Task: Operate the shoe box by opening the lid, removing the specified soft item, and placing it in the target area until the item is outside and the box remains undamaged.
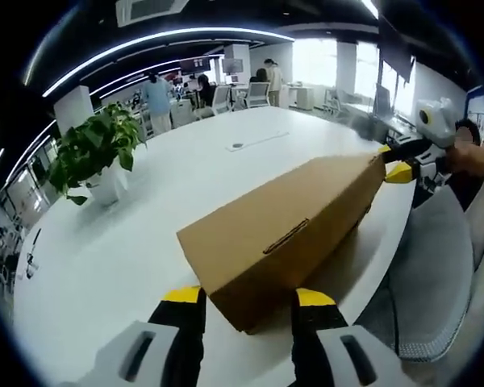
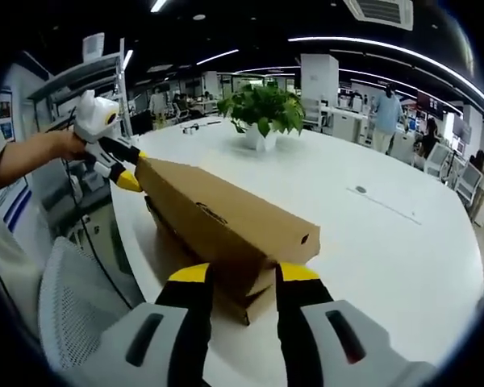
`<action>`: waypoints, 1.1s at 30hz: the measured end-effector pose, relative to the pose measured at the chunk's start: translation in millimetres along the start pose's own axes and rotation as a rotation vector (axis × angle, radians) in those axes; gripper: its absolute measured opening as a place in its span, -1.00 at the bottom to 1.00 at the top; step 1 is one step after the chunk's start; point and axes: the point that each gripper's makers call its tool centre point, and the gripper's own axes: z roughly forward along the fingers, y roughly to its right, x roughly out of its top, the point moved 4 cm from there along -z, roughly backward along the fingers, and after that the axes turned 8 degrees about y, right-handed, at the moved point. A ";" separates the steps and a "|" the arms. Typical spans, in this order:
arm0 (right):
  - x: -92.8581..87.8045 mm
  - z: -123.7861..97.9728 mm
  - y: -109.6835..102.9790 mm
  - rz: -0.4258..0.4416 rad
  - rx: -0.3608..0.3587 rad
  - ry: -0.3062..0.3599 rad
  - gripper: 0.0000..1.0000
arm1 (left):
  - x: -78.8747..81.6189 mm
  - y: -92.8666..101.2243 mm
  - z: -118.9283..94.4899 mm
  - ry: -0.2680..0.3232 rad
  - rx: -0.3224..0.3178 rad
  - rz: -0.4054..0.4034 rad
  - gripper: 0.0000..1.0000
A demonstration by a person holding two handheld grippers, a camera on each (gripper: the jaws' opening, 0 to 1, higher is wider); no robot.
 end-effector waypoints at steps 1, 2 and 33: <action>1.4 -0.1 0.4 -0.001 0.000 0.002 -0.43 | 1.4 -0.5 -0.3 0.004 0.002 -0.001 -0.17; 4.0 0.0 1.0 -0.002 0.001 0.005 -0.42 | 4.0 -1.2 -1.0 0.010 0.005 0.000 -0.18; 68.7 17.1 39.6 -0.078 -0.023 0.096 -0.37 | 66.0 -44.2 4.4 0.142 0.145 0.055 -0.55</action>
